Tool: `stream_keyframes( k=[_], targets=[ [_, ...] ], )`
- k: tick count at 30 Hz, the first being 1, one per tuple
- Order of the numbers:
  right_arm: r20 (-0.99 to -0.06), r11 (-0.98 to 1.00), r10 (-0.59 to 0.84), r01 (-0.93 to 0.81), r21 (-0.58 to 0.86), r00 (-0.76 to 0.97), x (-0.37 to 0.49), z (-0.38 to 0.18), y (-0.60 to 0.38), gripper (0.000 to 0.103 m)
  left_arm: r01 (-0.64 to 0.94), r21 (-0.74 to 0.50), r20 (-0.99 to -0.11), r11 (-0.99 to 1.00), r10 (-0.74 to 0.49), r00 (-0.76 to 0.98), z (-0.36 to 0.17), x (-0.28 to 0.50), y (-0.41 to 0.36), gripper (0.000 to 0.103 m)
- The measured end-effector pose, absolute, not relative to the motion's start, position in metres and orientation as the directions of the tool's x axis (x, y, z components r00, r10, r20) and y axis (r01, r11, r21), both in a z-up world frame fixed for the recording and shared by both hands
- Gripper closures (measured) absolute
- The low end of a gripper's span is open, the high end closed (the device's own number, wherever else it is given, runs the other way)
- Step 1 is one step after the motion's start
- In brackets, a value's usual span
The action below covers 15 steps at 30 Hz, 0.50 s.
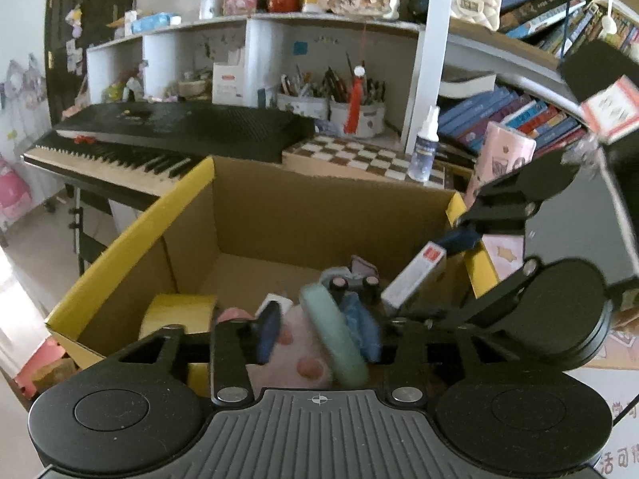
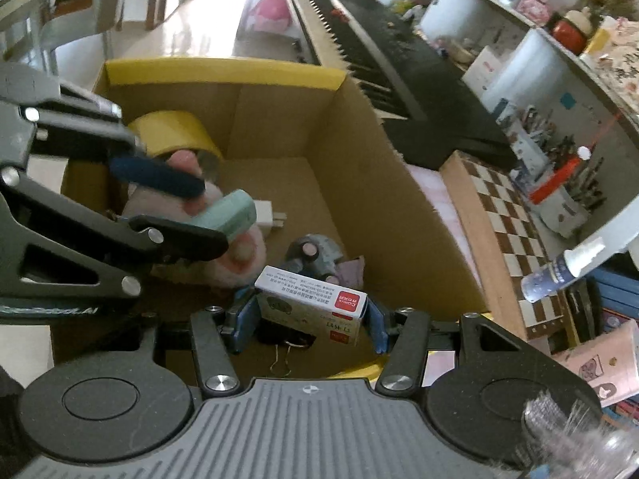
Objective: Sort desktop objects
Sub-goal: 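Lower both tools into the yellow box and open them to release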
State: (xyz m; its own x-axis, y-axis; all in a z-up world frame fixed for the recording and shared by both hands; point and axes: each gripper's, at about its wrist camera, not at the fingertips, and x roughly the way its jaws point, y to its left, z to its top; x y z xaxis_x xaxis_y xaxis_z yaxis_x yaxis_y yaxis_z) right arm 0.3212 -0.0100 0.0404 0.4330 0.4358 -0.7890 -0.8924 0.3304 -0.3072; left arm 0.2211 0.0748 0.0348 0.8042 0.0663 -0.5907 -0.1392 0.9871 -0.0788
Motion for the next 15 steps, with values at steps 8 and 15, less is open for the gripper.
stream_keyframes(
  k=[8, 15],
  targets=[
    [-0.817, 0.275, 0.429, -0.917, -0.288, 0.385, 0.32, 0.03, -0.004, 0.051, -0.166, -0.086, -0.559, 0.982, 0.09, 0.824, 0.042, 0.212, 0.076, 0.035],
    [-0.835, 0.239, 0.421, -0.932, -0.274, 0.354, 0.318, 0.022, -0.001, 0.051, -0.193, -0.105, -0.533, 0.976, 0.109, 0.839, 0.047, 0.204, 0.079, 0.023]
  ],
)
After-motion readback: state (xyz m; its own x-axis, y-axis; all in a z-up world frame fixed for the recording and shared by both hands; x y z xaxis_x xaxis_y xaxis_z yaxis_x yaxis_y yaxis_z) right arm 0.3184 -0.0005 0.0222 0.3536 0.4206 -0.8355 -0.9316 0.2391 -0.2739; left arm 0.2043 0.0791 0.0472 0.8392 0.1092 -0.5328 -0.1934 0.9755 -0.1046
